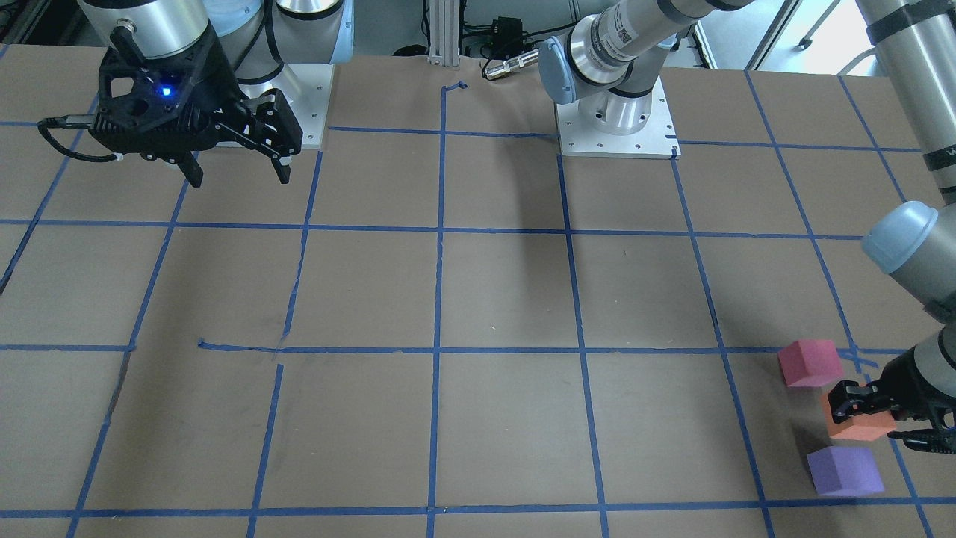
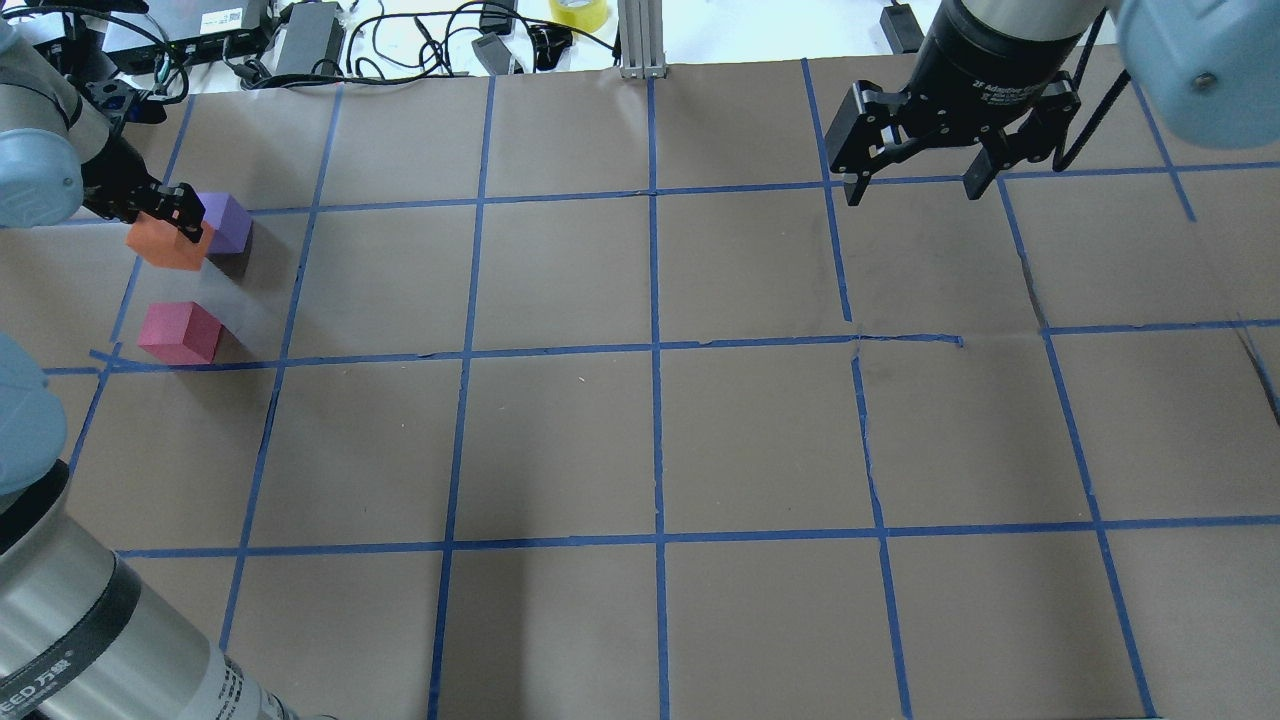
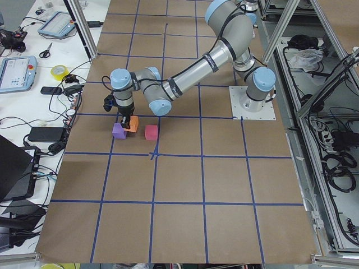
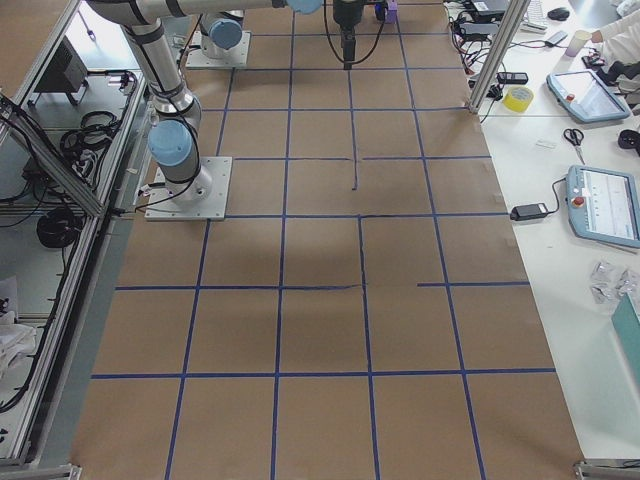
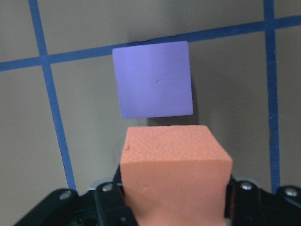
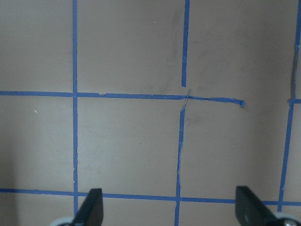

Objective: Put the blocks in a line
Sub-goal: 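Carry the orange cube with the left gripper toward the purple cube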

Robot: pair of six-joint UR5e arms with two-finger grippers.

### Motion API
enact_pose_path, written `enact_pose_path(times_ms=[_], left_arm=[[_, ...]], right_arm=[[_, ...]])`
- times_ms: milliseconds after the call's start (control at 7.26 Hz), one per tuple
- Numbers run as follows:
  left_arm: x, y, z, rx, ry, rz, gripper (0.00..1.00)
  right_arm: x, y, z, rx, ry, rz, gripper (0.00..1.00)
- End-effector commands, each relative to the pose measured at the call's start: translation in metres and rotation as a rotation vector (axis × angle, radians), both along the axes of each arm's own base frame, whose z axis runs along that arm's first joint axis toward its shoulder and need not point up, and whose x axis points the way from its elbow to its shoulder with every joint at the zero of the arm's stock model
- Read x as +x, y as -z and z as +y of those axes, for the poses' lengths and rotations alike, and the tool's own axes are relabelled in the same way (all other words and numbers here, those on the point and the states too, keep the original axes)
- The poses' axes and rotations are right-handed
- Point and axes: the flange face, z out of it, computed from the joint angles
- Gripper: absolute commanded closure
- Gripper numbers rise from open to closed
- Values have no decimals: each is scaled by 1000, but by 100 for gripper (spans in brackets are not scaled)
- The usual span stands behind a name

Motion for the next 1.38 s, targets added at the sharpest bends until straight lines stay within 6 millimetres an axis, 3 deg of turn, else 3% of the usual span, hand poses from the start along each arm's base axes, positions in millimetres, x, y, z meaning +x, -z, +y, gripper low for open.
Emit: enact_pose_path(times_ms=[0, 413, 826, 1102, 1240], left_arm=[[4, 9, 2, 18, -10, 5, 100], [8, 17, 3, 17, -120, 29, 100], [12, 29, 6, 35, -116, 37, 100], [10, 42, 9, 56, -113, 50, 100], [12, 49, 7, 67, -66, 47, 100]], right_arm=[[0, 0, 0, 0, 0, 2, 0], [-2, 0, 1, 6, 4, 16, 0], [3, -20, 16, -29, 7, -7, 0], [2, -14, 12, -10, 8, -2, 0], [1, -22, 16, -26, 6, -3, 0]])
